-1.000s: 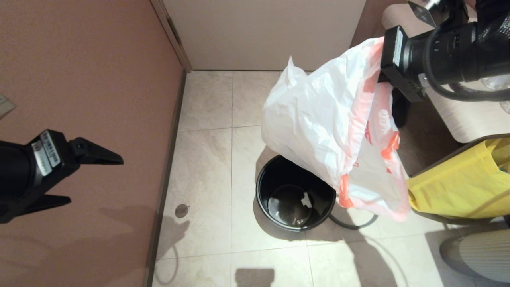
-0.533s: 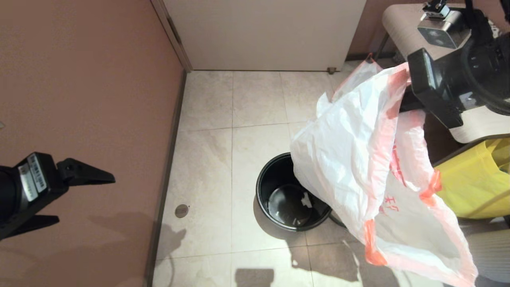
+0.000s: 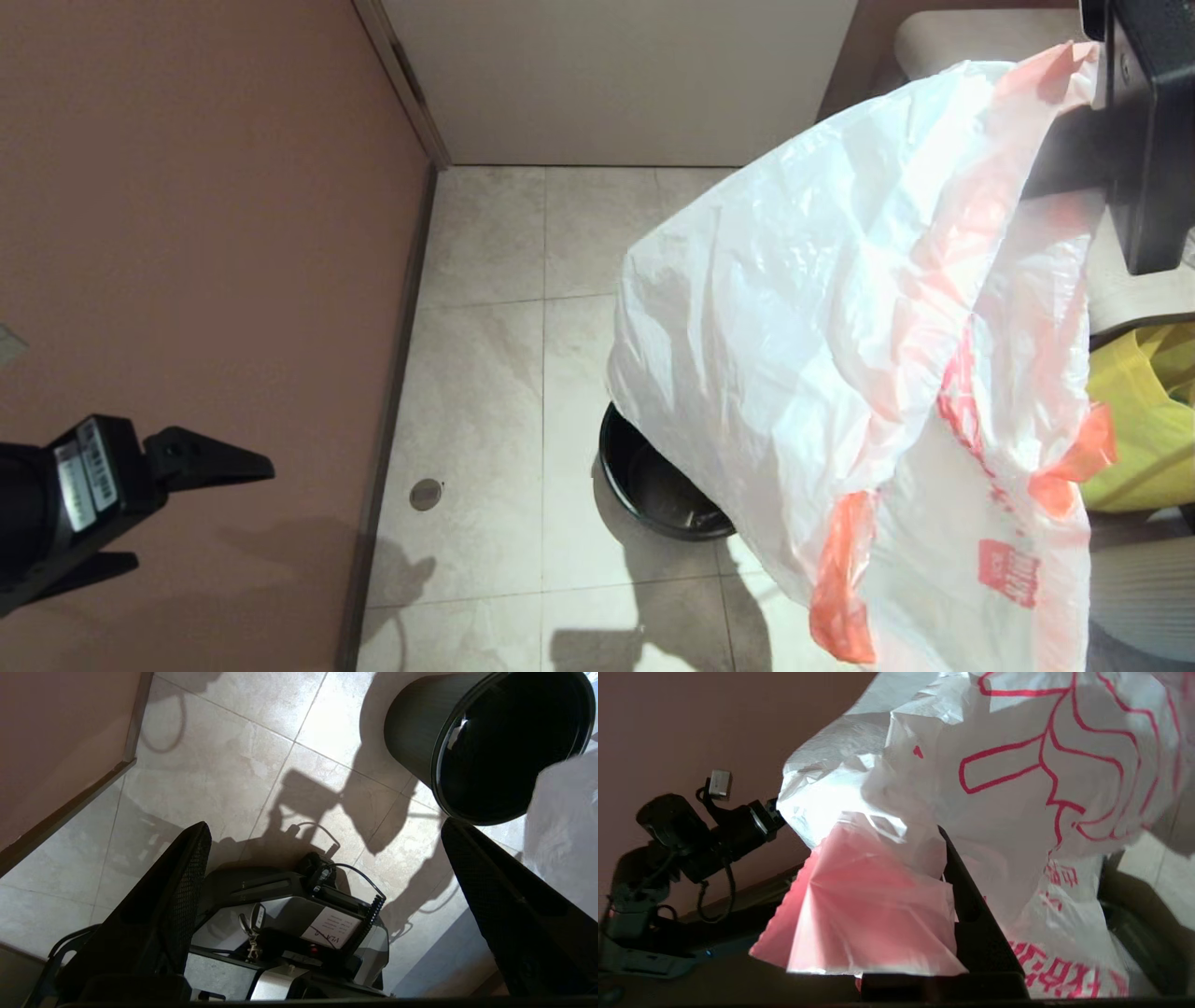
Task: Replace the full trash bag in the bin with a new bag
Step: Put the new garbage bag on the trash can
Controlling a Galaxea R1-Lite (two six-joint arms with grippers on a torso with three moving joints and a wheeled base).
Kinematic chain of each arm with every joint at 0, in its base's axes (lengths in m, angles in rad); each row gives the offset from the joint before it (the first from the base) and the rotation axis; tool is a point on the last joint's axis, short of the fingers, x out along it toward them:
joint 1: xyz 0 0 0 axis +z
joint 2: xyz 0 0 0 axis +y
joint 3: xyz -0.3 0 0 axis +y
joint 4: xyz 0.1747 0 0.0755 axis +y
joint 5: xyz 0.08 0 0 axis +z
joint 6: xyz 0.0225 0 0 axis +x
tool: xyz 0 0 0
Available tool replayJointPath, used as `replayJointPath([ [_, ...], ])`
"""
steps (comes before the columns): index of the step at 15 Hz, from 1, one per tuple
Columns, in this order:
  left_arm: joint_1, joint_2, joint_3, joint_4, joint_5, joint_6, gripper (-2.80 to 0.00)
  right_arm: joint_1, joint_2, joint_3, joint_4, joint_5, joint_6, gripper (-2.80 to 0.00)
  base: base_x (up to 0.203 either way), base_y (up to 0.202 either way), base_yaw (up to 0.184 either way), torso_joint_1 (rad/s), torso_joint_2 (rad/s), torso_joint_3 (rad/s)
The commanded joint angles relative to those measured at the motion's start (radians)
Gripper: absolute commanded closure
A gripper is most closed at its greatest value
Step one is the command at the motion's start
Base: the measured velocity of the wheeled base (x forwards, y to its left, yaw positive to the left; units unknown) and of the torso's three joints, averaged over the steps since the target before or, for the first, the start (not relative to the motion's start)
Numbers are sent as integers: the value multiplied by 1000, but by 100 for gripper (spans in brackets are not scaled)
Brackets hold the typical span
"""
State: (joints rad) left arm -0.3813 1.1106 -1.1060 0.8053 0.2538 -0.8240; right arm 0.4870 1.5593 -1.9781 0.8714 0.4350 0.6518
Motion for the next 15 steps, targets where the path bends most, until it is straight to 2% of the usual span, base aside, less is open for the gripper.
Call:
replayJointPath([
  [1, -2, 0, 5, 5, 1, -4, -280, -30, 44, 7, 5, 7, 78, 0, 0, 0, 0, 0, 0, 0],
  [4, -2, 1, 15, 4, 1, -4, -280, -55, 119, 13, 5, 11, 123, 0, 0, 0, 0, 0, 0, 0],
  [8, -6, 9, 54, -15, -5, -5, -280, -132, 216, 9, 15, -2, 178, 0, 0, 0, 0, 0, 0, 0],
  [10, -15, 10, 72, -66, -3, -4, -280, -162, 288, 10, 10, -2, 190, 0, 0, 0, 0, 0, 0, 0],
  [13, -38, -6, 72, -67, -1, -6, -280, -182, 374, 16, -66, 20, 193, 0, 0, 0, 0, 0, 0, 0],
  [15, -41, -14, 72, -67, -1, -4, -280, -185, 434, 12, -83, 8, 186, 0, 0, 0, 0, 0, 0, 0],
])
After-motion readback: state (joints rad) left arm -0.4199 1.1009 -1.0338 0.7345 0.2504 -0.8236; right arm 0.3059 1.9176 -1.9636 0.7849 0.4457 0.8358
